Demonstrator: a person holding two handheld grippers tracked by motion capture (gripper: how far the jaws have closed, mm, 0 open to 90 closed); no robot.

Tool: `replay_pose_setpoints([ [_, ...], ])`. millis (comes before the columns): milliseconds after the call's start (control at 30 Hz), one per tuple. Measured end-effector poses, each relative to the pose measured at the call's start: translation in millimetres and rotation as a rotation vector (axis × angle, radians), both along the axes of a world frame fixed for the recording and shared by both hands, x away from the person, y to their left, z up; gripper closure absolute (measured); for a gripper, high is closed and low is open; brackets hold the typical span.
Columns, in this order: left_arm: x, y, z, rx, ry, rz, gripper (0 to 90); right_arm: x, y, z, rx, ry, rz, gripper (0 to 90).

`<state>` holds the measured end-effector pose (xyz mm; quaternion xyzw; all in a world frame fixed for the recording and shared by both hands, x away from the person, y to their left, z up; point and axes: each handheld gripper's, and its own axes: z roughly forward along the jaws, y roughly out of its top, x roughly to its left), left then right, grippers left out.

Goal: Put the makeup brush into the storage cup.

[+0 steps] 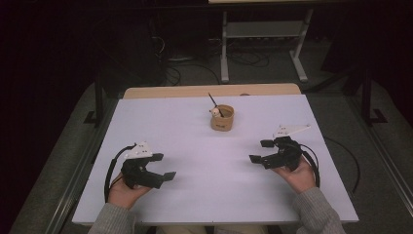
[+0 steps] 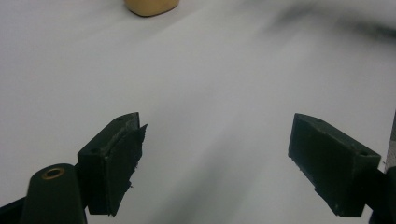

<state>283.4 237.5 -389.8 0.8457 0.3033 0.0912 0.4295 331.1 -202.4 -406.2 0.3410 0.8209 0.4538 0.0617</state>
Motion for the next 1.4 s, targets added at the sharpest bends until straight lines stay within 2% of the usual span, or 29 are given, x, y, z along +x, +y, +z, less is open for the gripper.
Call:
replay_pose_setpoints([
  [167,-0.3,0.2,-1.3,0.005,0.000,-0.001,17.1,-3.9,-0.9,-4.6,0.004,0.017,-0.002,18.5],
  [200,-0.4,0.1,-1.5,0.004,0.002,0.000,17.1,-4.4,-1.5,-6.0,0.002,0.007,0.001,18.7],
  [333,-0.6,1.3,-2.5,0.003,0.000,0.005,17.1,-7.1,-2.5,-11.2,0.000,0.015,0.001,18.6],
  [400,-0.6,1.6,-2.9,0.004,0.003,0.006,17.1,-9.3,-2.8,-12.0,-0.001,0.027,-0.005,18.5],
  [533,-0.4,1.2,-4.1,0.009,0.003,0.001,17.1,-11.4,-3.5,-11.5,0.001,0.024,-0.002,18.6],
  [567,-0.7,0.9,-4.3,0.009,0.006,0.003,17.1,-11.5,-4.2,-11.8,0.000,0.011,0.003,18.6],
  [967,-1.0,-0.3,-7.7,0.011,0.012,-0.005,17.1,-22.7,-8.7,-17.2,0.016,0.037,-0.005,18.3],
  [1067,-1.4,-0.1,-8.4,0.020,0.013,-0.009,17.1,-24.2,-8.1,-17.0,0.012,0.031,0.001,18.3],
  [1267,-1.2,2.3,-12.9,0.002,0.030,-0.001,17.1,-29.3,-9.6,-20.6,0.018,0.029,0.006,18.2],
  [1400,-0.9,0.7,-13.6,0.007,0.028,-0.014,17.1,-32.4,-9.1,-19.4,0.016,0.023,0.012,18.3],
])
